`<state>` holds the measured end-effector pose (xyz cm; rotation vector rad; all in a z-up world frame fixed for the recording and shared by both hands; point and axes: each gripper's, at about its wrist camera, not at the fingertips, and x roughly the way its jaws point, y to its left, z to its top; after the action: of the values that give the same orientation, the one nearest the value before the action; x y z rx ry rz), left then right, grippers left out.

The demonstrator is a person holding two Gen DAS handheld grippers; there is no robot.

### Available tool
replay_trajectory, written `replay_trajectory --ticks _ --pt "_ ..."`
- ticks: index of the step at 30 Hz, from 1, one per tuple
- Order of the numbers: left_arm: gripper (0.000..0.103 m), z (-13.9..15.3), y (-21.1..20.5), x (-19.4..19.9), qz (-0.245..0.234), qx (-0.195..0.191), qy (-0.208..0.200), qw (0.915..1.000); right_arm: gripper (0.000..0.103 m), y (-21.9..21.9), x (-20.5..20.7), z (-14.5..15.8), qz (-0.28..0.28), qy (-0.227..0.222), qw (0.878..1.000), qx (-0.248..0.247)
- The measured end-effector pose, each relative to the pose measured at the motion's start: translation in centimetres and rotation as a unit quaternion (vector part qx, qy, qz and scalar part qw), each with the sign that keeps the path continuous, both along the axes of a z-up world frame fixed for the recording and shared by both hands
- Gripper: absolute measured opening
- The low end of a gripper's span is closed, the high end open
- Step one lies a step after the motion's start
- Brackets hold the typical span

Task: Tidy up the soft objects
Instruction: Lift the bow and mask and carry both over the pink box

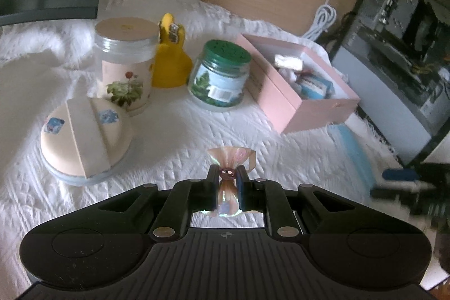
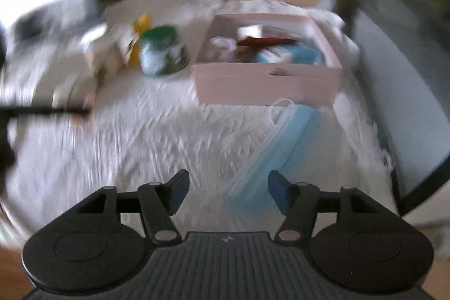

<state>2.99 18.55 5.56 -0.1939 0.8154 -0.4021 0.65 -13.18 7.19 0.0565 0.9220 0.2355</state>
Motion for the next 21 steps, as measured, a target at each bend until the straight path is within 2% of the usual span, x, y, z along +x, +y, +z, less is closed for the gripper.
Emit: replay_trajectory --ticks 2,5,8,9,10,12,13,14,17,21 --pt "0.015 -0.4 -0.1 -0.4 -0.003 0.002 0.007 1.0 0.063 -0.6 1.0 -0.8 -0.048 0.019 0.999 0.016" --pt "0.015 -1.1 -0.4 -1.0 -0.007 0.003 0.022 0.9997 0.063 -0.9 2.9 -2.8 -0.124 0.026 0.992 -0.019" --pt "0.015 -1.7 -0.9 -1.5 -0.012 0.003 0.035 0.9993 0.062 -1.1 4.7 -4.5 -0.158 0.037 0.987 -0.023" --pt "0.015 -1.9 -1.1 -1.7 -0.015 0.005 0.038 0.9992 0.058 -0.9 4.7 -4.7 -0.156 0.029 0.987 -0.027" --pt "0.015 -1.9 -1.3 -1.9 -0.018 0.006 0.039 0.999 0.042 -0.5 4.9 -4.7 -0.144 0.025 0.988 -0.038" --pt "0.015 -2.0 -1.6 -2.1 -0.025 0.009 0.042 0.9988 0.026 0.2 4.7 -4.2 -0.113 0.024 0.992 -0.056" --pt "0.015 -1.8 -1.8 -2.3 -0.029 0.01 0.042 0.9986 0.012 0.4 4.3 -3.6 -0.094 0.025 0.994 -0.055" --pt "0.015 -1.6 -2.0 -2.5 -0.033 0.008 0.04 0.9986 0.007 0.3 4.2 -3.0 -0.074 0.031 0.996 -0.043" --pt "0.015 0.5 -2.8 -2.3 -0.052 -0.007 0.015 0.9985 0.006 -0.7 3.1 0.7 -0.044 0.023 0.999 -0.001" --pt "0.015 5.3 -4.7 0.1 -0.076 -0.034 -0.048 0.9954 0.006 -1.9 4.1 8.4 -0.025 -0.067 0.997 0.019"
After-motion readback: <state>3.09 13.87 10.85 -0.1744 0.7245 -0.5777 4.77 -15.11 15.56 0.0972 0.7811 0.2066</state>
